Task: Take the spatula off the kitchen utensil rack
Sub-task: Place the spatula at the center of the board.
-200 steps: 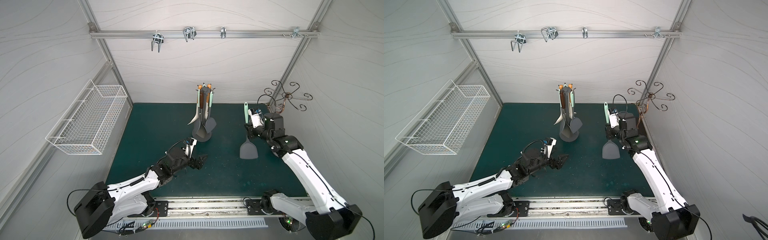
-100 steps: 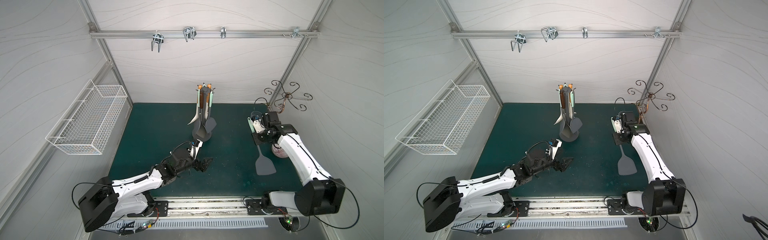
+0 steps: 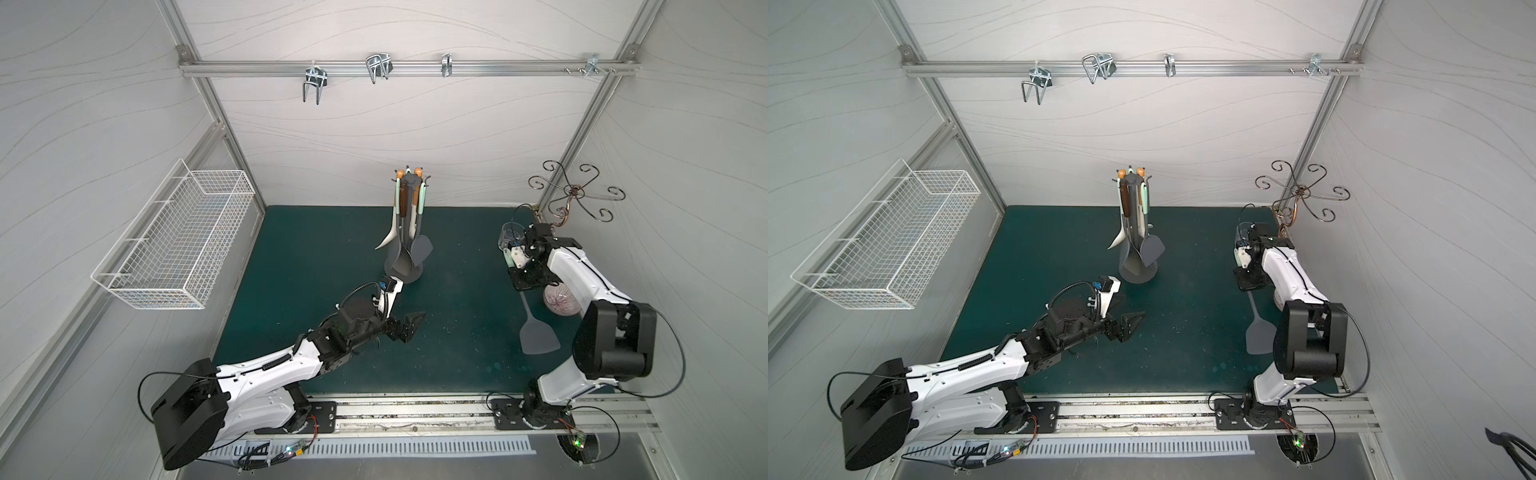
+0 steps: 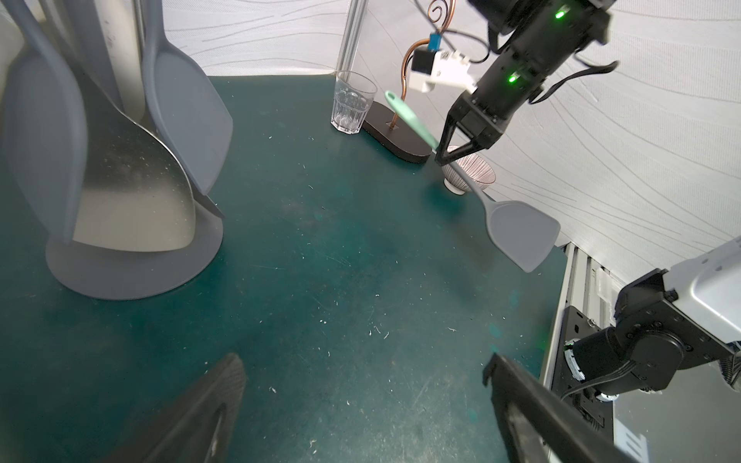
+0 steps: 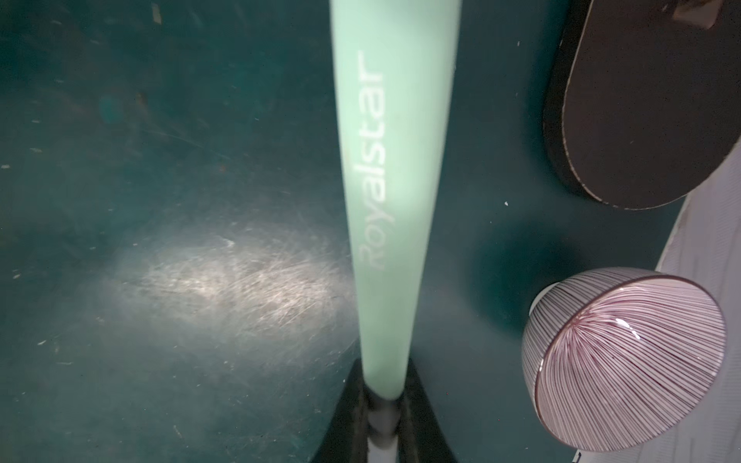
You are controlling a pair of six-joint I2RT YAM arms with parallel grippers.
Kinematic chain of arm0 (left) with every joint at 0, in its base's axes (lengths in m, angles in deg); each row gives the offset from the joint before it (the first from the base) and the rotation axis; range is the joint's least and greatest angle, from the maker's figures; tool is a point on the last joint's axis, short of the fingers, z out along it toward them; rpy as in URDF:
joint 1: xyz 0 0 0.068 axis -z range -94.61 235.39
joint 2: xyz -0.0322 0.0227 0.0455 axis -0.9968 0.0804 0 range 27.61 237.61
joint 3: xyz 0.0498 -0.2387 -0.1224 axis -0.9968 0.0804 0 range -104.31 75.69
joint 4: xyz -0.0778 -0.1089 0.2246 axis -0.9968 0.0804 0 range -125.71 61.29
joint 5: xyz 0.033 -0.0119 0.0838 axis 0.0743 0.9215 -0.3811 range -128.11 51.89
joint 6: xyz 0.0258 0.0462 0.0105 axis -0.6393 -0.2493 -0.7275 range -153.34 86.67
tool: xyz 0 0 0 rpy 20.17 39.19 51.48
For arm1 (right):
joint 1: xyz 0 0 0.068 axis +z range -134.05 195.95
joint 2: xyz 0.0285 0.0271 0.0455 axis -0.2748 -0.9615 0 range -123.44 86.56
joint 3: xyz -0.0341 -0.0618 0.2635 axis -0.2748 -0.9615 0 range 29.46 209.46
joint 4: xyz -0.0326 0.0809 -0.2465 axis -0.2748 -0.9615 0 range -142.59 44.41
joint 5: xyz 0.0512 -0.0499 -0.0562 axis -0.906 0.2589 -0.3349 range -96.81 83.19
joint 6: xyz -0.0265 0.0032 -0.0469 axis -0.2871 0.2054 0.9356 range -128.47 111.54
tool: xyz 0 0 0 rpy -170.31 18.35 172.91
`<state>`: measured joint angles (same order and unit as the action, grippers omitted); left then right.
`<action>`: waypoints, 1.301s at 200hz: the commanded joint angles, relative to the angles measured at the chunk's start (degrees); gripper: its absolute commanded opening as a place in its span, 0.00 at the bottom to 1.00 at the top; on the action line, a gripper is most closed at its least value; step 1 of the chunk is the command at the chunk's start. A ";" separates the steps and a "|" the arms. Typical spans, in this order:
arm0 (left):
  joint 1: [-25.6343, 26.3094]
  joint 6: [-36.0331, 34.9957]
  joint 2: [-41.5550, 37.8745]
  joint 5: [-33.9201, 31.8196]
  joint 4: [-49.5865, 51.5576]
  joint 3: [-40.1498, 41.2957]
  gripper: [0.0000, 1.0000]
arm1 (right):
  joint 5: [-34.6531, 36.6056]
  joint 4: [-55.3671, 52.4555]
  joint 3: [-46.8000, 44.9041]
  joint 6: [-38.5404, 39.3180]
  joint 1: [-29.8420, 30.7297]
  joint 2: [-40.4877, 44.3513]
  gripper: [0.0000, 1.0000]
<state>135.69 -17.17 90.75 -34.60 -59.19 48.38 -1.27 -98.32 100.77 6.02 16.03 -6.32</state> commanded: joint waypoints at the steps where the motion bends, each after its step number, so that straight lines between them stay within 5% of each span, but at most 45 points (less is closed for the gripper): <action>1: 0.06 -0.60 -0.75 -0.78 -2.62 -0.65 0.98 | 1.03 0.03 1.21 -0.27 -0.71 -3.47 0.00; 85: 0.06 -1.13 -0.38 -1.75 -2.27 -0.77 0.98 | 6.54 1.59 4.56 0.90 -4.18 -14.45 0.00; 238: 0.06 -0.94 1.64 -1.18 -2.70 -1.25 0.98 | 8.61 8.76 -0.87 -0.71 -7.81 -16.54 0.00; 260: 0.06 -0.92 1.79 -1.12 -2.68 -1.34 0.98 | 9.13 9.05 -1.01 -0.86 -7.98 -17.07 0.11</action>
<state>135.71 -17.28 92.02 -35.78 -59.17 48.38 6.38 -89.49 100.94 5.75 8.88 -22.08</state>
